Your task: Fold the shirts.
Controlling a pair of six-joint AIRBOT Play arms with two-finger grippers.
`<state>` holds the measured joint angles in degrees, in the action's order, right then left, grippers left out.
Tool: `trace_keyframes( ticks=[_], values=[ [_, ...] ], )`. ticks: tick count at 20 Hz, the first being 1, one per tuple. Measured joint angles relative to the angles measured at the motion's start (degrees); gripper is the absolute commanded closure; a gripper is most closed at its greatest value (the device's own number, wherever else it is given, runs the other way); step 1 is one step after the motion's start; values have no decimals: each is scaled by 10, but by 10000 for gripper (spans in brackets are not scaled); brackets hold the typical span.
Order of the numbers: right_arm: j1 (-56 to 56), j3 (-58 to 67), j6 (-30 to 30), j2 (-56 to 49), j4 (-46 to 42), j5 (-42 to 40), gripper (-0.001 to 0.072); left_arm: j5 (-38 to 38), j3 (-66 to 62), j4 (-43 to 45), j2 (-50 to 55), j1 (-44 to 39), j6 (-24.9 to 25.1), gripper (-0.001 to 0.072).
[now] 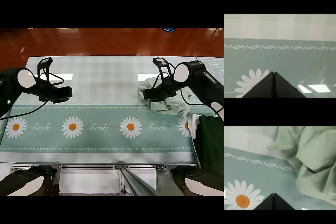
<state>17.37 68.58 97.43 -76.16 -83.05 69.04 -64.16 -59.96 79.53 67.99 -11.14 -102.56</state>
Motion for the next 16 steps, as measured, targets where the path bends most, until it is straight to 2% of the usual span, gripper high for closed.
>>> trace_keyframes(
  ticks=[15,16],
  values=[
    [0,0,0,0,-1,-18,687,4,0,0,1,0,0,685],
    [0,0,-1,0,-3,-38,637,8,0,0,2,0,0,645]
  ],
)
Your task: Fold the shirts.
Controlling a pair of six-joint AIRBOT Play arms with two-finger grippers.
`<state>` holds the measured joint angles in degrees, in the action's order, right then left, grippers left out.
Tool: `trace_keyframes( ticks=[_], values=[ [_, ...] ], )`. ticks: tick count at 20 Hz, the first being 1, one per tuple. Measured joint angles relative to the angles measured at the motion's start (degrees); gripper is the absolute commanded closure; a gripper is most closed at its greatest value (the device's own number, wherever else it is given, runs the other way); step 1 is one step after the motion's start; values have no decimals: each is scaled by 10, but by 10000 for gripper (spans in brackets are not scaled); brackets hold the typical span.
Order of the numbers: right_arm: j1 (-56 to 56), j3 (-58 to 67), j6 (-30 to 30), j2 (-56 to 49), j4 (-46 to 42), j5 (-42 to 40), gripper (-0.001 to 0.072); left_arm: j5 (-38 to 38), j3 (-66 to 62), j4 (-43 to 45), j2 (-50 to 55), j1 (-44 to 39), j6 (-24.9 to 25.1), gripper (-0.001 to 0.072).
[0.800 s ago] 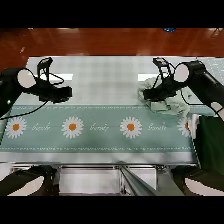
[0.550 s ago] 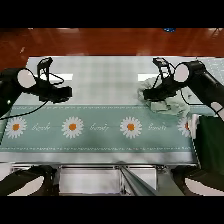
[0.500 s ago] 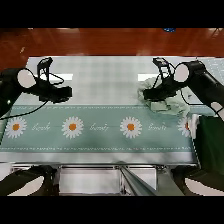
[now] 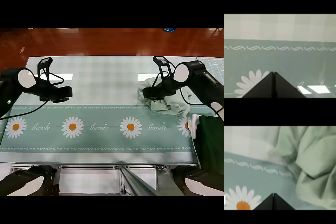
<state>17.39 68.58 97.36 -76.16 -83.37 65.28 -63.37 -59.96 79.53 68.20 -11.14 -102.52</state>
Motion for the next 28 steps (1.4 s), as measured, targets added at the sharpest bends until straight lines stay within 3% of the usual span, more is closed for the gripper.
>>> trace_keyframes(
  ticks=[1,2,4,8,13,18,24,25,26,27,28],
  values=[
    [0,0,0,0,-4,-19,416,4,0,2,1,0,0,410],
    [-2,5,-1,0,-10,-38,299,7,-2,9,3,0,0,206],
    [-5,31,-3,0,-32,-50,296,11,-20,50,4,4,1,198],
    [-30,99,-2,33,-143,0,297,-46,-91,150,-12,38,10,198],
    [-129,38,55,105,-227,-6,297,-21,-71,158,-121,68,-27,199],
    [-229,-76,91,68,-124,-118,297,13,70,108,-205,10,-34,199],
    [-256,-85,9,-61,50,-180,311,60,157,82,-196,-38,-64,198],
    [-254,-85,-5,-77,72,-180,379,69,161,77,-190,-40,-66,198],
    [-251,-85,-17,-89,87,-180,609,72,165,70,-184,-42,-68,198],
    [-246,-84,-33,-99,102,-178,689,79,167,64,-178,-43,-69,199],
    [-243,-82,-50,-105,113,-176,689,83,169,59,-172,-44,-70,199]
  ],
)
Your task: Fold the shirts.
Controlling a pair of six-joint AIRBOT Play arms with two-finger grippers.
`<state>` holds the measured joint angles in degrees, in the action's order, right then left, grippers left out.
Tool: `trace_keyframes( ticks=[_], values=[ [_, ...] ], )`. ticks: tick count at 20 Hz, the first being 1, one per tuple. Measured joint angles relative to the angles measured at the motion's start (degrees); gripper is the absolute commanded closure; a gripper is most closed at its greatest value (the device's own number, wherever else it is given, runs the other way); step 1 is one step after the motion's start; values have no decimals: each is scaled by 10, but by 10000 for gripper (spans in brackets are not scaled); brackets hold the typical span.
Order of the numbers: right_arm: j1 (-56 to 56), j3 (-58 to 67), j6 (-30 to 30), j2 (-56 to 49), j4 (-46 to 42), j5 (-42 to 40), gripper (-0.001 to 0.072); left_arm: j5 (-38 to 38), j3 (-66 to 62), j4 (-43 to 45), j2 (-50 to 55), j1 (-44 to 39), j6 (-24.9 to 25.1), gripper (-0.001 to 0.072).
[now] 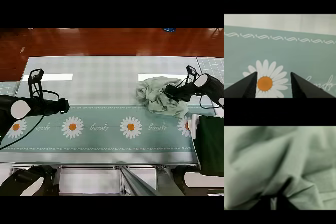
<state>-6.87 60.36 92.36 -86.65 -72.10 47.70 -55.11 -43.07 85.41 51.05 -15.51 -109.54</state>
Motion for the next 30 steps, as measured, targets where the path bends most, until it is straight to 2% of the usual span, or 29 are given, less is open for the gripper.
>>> trace_keyframes(
  ticks=[5,9,12,20,27,30],
  values=[
    [8,77,-66,12,34,73,690,-22,-24,-12,12,31,48,199],
    [10,198,-83,84,46,111,690,-64,-73,-23,-18,102,78,198],
    [10,301,-88,145,51,127,689,-76,-80,-54,-54,125,91,199],
    [10,537,-124,219,173,152,690,-59,-24,-98,-90,85,97,199],
    [12,593,-137,226,289,152,690,-14,15,-133,-93,64,97,199],
    [53,597,-139,225,296,166,690,-5,18,-136,-93,63,97,198]
  ],
)
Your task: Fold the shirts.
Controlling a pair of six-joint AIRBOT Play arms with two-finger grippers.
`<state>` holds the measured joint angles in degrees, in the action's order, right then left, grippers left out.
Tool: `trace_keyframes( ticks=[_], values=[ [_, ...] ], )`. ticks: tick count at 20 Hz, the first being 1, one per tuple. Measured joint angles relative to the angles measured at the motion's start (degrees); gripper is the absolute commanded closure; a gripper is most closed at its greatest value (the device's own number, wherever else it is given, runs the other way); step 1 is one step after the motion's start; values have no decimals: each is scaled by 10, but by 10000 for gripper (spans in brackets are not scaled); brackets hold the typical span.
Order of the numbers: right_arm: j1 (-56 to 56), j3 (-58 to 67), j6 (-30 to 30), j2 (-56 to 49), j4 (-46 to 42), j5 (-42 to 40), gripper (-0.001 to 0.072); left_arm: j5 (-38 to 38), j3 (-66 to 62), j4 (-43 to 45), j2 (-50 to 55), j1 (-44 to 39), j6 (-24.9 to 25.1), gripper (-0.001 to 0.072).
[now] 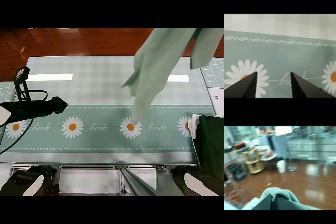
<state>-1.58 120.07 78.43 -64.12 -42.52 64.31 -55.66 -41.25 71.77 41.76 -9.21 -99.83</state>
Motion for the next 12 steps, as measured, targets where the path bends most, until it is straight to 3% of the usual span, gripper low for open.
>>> trace_keyframes(
  ticks=[7,12],
  values=[
    [217,1,22,-38,-118,11,690,23,2,-2,0,4,1,198],
    [305,-43,51,-65,-209,45,690,27,2,-1,0,7,2,199]
  ],
)
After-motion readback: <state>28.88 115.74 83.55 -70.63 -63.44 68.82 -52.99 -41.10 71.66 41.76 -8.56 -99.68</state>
